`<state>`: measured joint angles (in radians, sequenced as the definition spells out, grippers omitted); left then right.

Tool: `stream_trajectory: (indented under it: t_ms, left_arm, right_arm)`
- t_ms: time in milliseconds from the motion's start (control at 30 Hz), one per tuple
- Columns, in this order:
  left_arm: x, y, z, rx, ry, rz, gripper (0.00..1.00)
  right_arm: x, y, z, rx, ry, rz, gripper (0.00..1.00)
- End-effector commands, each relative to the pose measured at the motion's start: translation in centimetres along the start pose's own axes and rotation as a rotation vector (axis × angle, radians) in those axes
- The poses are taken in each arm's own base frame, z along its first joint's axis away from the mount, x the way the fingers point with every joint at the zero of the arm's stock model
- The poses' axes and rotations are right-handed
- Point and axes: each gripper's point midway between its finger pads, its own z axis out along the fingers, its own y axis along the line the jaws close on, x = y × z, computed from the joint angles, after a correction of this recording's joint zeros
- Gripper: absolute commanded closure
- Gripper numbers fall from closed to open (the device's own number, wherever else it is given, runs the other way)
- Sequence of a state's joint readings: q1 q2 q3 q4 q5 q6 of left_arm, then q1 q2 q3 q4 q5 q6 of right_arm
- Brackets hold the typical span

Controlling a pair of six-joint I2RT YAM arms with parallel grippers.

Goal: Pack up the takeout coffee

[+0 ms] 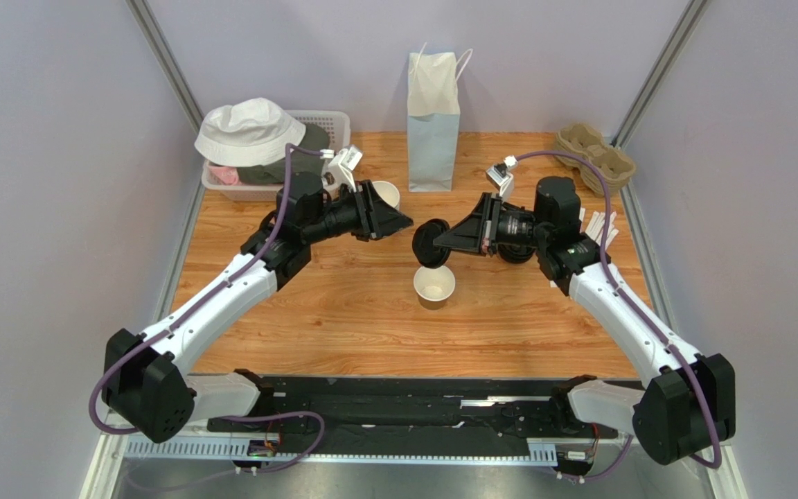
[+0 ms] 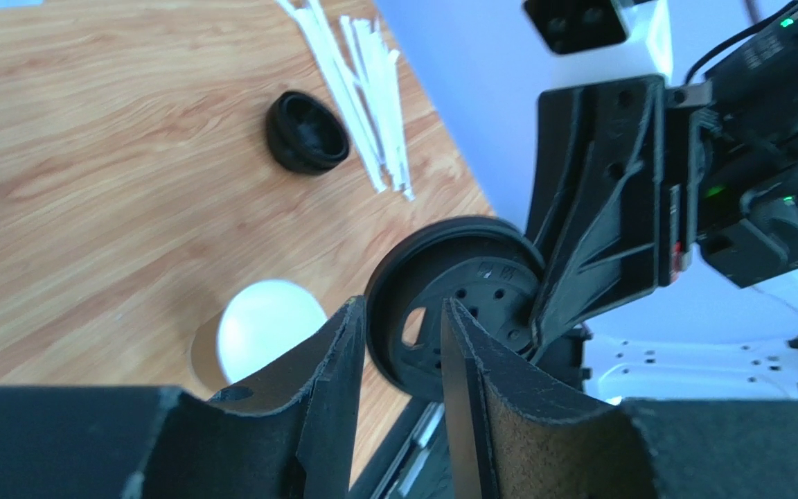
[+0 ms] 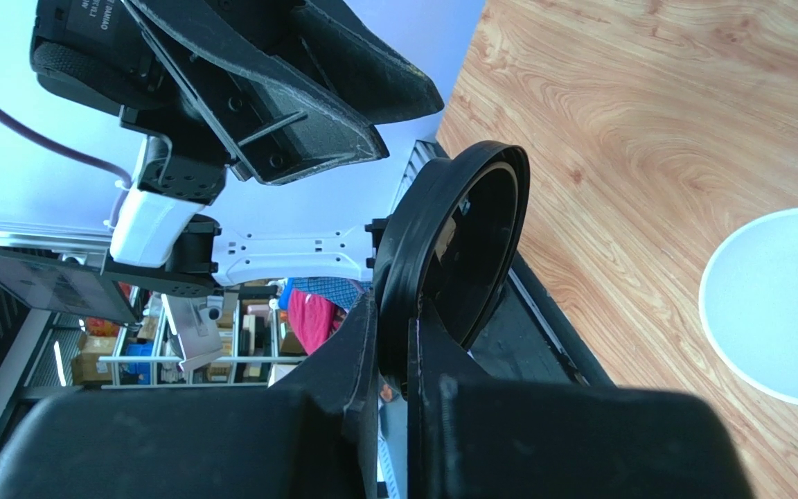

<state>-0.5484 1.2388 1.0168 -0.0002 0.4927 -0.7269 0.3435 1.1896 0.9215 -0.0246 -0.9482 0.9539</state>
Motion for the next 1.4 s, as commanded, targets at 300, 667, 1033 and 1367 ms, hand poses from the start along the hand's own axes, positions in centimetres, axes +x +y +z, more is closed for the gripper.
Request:
stream_trajectory:
  t_ms: [300,667,1033,1367]
  left_arm:
    - [0.1,-1.6,1.1,0.14,0.001,-0.068,0.64]
    - [1.4,-1.5,0.6,0.153,0.027,-0.078,0.71]
    - [1.5,-1.5,0.5,0.144,0.038,-0.071,1.0]
    - [3.2,2.0,-1.1,-0.11,0.261,0.169,1.0]
  right_arm:
    - [-1.5,3.2,-0.1,-0.077,-0.017,-0.05,1.0]
    - [-1.9,3.1,0.2,-0.081,-0.017,-0.045,1.0]
    - [-1.8,2.7,0.1,-0.064,-0.02,-0.048,1.0]
    - [-1.6,-3.4,-2.6,0.233,-0.061,-0.094,0.18]
